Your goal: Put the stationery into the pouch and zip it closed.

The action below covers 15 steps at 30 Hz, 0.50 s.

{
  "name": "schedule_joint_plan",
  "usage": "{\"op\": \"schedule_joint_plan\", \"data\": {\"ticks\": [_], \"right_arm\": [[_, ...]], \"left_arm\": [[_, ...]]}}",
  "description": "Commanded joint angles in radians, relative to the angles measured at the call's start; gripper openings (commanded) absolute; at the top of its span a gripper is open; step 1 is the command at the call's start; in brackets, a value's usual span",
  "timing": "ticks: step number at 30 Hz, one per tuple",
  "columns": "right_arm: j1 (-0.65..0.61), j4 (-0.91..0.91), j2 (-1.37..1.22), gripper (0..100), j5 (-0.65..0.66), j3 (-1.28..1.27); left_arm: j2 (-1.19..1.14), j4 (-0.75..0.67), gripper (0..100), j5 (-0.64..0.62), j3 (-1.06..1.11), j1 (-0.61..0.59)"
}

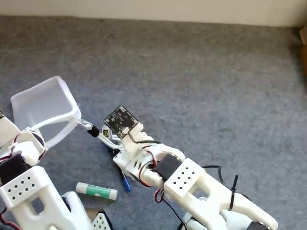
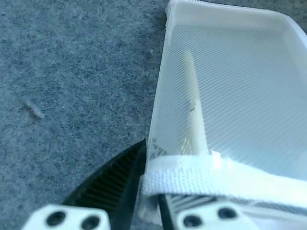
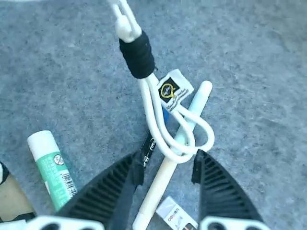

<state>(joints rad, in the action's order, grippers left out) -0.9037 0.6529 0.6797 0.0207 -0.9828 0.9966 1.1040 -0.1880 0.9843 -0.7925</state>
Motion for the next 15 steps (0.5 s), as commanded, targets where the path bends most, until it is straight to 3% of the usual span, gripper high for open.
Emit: {"op": "schedule_joint_plan", "data": {"ticks": [1,11,15], "right_arm": [[-0.016,0.002,0.002,16.6,-0.014,0.061],[-0.002,0.016,-0.096,16.6,-0.014,0.07],[0.044,0.154,-0.252,16.6,-0.008,0.202]], "left_arm": [[-0.007,-0.014,1,-0.011,-0.005,-0.036],[-0.007,-0.083,1,-0.012,0.03,-0.054],[-0.007,-0.083,1,-0.012,0.031,-0.053]]}}
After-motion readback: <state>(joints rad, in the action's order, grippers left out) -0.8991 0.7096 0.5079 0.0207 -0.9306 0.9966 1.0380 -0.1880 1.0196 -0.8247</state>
